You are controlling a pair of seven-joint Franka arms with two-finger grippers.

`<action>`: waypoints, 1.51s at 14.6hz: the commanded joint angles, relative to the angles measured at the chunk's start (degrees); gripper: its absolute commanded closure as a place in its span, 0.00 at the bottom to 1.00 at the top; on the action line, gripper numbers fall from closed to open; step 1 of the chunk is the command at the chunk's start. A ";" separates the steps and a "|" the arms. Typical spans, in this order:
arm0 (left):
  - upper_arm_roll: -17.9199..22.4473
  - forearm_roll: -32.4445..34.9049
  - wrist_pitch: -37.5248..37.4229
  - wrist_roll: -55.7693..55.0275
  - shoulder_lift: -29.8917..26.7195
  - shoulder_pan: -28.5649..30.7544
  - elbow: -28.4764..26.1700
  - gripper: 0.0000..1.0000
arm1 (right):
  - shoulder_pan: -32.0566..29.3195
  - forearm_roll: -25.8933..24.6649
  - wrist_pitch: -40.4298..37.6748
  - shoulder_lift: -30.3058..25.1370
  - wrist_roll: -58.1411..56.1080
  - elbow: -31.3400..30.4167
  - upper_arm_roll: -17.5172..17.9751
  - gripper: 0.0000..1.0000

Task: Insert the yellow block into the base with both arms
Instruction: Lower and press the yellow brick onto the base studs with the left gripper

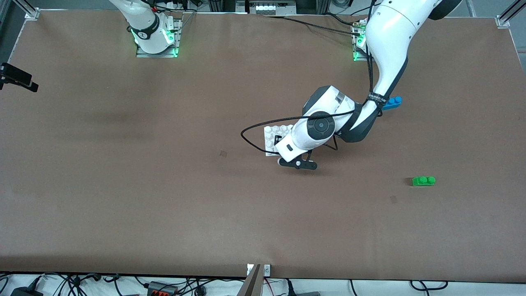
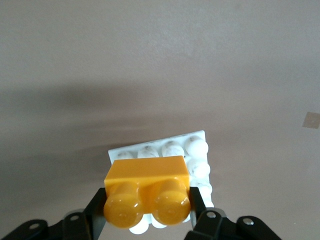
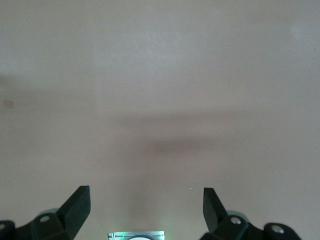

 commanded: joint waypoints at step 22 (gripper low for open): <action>0.40 1.13 3.84 -2.90 0.46 -5.01 -7.46 0.52 | -0.42 0.17 -0.94 0.02 0.04 0.99 0.30 0.00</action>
